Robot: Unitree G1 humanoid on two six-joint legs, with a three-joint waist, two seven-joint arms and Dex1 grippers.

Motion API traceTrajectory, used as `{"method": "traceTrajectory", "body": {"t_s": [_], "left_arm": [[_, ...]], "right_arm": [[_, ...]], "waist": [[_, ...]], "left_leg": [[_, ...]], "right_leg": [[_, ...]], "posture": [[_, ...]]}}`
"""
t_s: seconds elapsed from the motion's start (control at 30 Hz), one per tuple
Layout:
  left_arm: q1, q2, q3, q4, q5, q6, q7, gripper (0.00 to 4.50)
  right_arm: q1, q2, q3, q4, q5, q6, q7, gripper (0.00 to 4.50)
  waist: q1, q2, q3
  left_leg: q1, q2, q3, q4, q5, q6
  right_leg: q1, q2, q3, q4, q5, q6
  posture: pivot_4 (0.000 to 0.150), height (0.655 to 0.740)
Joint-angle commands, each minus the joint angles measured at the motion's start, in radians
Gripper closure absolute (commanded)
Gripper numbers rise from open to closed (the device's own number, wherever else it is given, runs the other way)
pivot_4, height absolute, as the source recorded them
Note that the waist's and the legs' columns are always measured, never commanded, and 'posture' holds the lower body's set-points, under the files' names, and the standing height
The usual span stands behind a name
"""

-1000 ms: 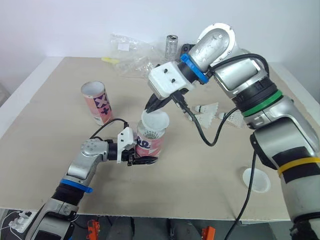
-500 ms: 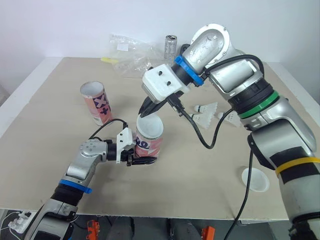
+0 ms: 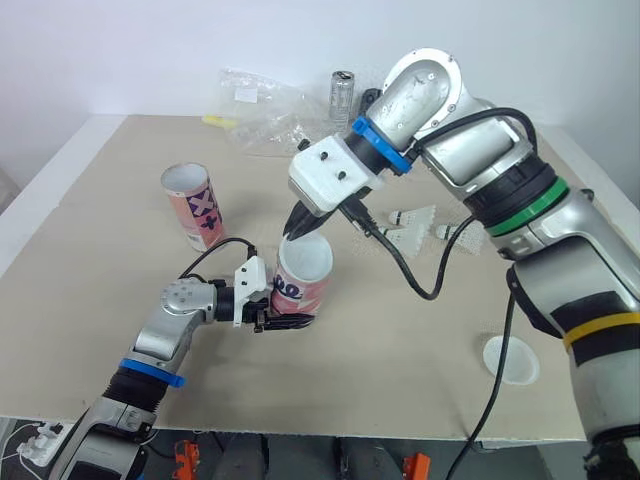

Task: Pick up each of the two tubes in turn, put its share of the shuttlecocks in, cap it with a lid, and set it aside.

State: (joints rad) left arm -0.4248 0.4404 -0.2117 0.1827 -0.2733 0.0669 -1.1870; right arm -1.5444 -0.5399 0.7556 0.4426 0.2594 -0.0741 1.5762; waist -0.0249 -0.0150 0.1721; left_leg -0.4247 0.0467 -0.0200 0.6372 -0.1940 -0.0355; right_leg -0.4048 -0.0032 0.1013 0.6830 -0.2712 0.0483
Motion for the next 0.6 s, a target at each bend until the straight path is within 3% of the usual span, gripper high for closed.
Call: {"method": "traceTrajectory", "body": {"t_s": [0.03,0.6], "left_arm": [[0.047,0.015,-0.042,0.077,0.051,0.032,-0.004,1.68],[0.055,0.034,-0.042,0.082,0.053,0.031,-0.019,1.68]], "right_arm": [[-0.031,-0.014,0.021,-0.007,0.012,-0.028,0.038,4.42],[-0.102,0.024,0.017,0.073,0.031,-0.056,0.038,4.42]], "waist": [[0.0,0.0,0.0],[-0.002,0.0,0.0]], "left_leg": [[0.0,0.0,0.0,0.0,0.0,0.0],[0.001,0.002,0.0,0.0,0.0,0.0]], "right_leg": [[0.0,0.0,0.0,0.0,0.0,0.0],[0.0,0.001,-0.002,0.0,0.0,0.0]], "posture": [[0.15,0.7236],[0.15,0.7236]]}}
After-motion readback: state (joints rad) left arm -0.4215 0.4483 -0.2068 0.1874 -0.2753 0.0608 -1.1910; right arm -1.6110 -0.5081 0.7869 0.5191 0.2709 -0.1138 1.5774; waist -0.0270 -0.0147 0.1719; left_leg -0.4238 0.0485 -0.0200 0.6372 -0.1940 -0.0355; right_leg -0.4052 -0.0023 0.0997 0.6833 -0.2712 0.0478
